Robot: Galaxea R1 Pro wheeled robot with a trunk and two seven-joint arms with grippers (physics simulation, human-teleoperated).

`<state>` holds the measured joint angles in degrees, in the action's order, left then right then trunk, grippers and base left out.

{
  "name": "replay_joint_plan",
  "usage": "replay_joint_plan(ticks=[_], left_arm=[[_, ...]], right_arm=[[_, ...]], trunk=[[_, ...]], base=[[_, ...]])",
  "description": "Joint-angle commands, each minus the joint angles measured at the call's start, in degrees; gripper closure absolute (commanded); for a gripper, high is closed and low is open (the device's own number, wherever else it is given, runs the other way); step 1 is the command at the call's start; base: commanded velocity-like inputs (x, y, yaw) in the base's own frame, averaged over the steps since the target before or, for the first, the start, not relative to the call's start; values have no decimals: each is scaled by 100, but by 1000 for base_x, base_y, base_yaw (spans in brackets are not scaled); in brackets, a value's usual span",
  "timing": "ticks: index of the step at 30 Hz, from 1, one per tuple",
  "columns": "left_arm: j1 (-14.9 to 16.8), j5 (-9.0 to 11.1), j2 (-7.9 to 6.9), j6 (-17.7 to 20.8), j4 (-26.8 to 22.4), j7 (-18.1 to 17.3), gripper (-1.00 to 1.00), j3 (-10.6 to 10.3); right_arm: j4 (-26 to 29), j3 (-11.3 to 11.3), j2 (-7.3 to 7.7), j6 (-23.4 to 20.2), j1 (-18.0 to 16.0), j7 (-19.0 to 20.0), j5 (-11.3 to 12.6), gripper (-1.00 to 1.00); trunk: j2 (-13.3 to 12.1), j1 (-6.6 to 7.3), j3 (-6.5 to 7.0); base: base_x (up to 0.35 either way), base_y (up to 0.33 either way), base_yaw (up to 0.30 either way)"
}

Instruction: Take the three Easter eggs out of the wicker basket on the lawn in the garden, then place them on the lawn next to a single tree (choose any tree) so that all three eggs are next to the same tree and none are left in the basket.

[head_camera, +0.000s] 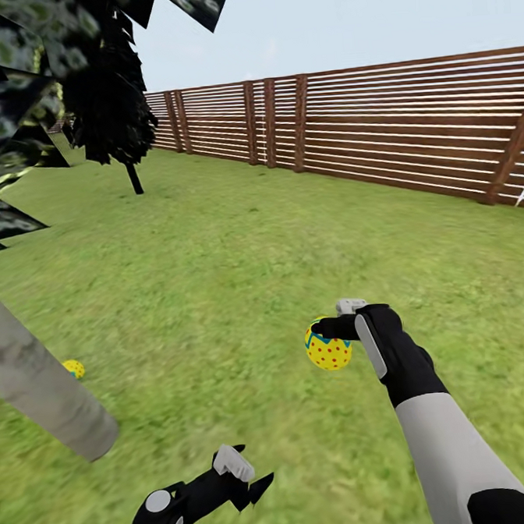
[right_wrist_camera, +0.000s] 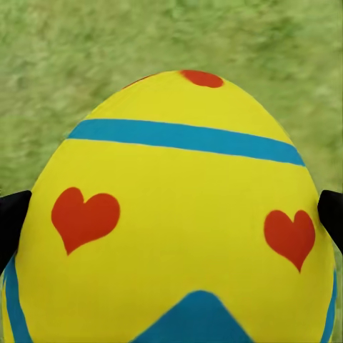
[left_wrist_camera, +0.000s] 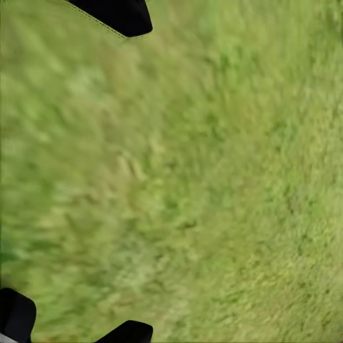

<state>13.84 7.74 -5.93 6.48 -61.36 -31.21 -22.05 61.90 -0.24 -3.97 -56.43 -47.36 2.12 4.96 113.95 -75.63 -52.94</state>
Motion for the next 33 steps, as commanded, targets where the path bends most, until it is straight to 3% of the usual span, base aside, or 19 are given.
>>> replay_joint_plan(ticks=[1,9,14,33], left_arm=[[4,61,-4,59,-7,-8,-100,-10],[4,61,-11,57,-28,-8,-100,-10],[4,61,-11,63,-40,-8,-100,-10],[4,63,-7,64,-51,-8,-100,-10]], right_arm=[[6,-3,1,-23,-2,-10,31,100],[6,12,1,-22,-2,-10,30,100],[6,169,1,-18,0,-10,31,100],[-3,182,1,-21,5,-10,31,100]], trunk=[[2,-1,-5],[2,-1,-5],[2,-1,-5],[2,-1,-5]], base=[[189,-245,286],[190,-245,287],[190,-245,288],[152,-264,288]])
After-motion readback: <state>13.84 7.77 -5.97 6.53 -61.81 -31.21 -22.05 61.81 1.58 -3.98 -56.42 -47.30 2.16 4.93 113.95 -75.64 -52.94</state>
